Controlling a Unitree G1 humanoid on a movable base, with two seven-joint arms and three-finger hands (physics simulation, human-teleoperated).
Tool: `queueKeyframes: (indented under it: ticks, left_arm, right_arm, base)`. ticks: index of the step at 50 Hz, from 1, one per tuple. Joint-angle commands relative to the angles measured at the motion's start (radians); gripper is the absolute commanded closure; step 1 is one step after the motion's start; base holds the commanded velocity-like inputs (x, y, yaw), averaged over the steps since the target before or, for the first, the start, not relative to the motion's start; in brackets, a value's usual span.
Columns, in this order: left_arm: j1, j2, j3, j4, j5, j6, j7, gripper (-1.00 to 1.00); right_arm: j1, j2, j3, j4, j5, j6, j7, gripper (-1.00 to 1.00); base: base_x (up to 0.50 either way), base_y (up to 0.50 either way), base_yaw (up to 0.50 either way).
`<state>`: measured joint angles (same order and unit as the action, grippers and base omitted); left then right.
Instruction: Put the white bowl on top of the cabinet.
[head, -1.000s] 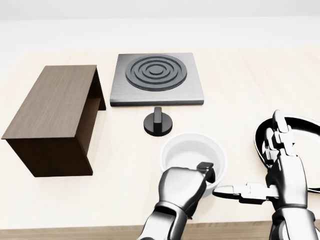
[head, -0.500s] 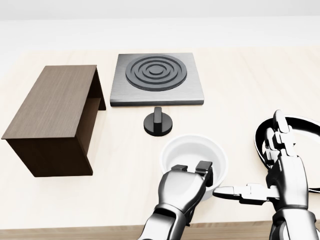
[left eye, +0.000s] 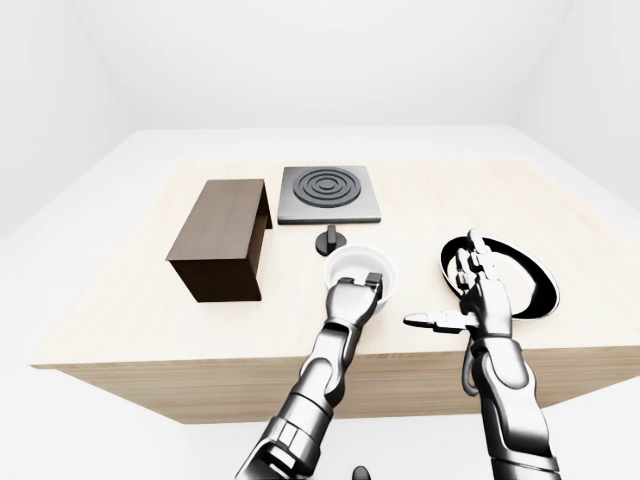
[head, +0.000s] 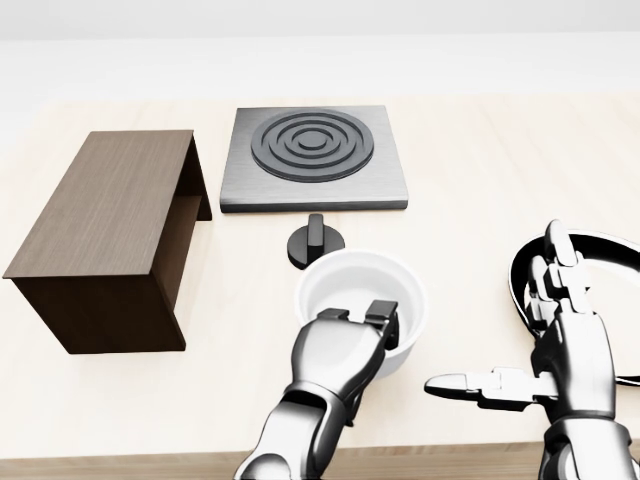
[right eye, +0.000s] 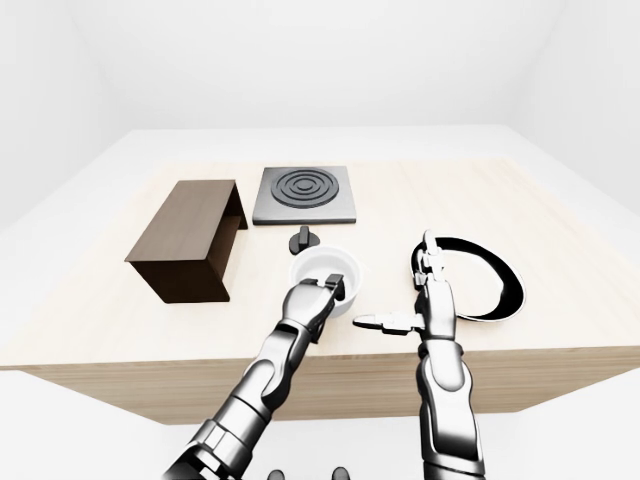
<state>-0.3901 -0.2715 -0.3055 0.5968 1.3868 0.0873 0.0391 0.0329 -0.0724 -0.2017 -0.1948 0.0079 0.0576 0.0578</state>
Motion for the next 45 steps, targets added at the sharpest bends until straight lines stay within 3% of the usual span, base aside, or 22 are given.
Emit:
queueKeyframes:
  ticks: [1, 13, 31, 45]
  left_arm:
    - [-0.048, 0.026, 0.028, -0.059, 0.011, 0.000, -0.015, 1.00]
    - [-0.053, 0.042, 0.033, -0.097, 0.036, 0.000, -0.051, 1.00]
    - [-0.045, 0.059, 0.049, -0.256, 0.113, 0.000, -0.186, 1.00]
    - [-0.140, 0.100, 0.111, -0.287, 0.104, 0.000, -0.281, 1.00]
  right_arm:
    - [-0.003, 0.001, 0.004, 0.006, -0.003, -0.002, -0.001, -1.00]
    - [-0.002, 0.003, 0.013, 0.014, -0.012, -0.009, -0.004, -1.00]
    - [0.003, 0.006, 0.022, 0.019, -0.021, -0.019, -0.003, -1.00]
    - [0.008, 0.014, 0.043, 0.032, -0.042, -0.037, -0.008, -1.00]
  base:
    - [0.00, 0.00, 0.00]
    - [0.00, 0.00, 0.00]
    - [0.00, 0.00, 0.00]
    - [0.00, 0.00, 0.00]
